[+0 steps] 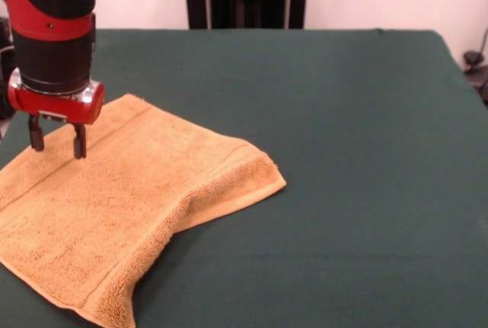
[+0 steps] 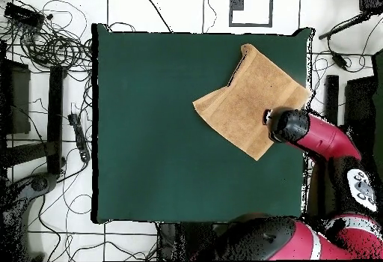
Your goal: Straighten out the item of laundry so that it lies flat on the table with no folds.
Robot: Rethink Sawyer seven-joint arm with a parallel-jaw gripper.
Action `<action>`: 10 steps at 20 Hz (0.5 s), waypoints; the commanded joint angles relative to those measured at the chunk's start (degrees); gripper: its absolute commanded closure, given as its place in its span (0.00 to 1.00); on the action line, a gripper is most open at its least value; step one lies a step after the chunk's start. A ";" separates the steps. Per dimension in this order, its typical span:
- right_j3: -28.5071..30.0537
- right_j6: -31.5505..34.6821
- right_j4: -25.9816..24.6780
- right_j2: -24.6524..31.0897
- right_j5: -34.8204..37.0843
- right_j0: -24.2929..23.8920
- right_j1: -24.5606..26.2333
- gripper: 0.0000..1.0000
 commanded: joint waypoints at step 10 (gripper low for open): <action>3.55 4.22 1.78 5.09 16.94 5.18 -6.07 0.00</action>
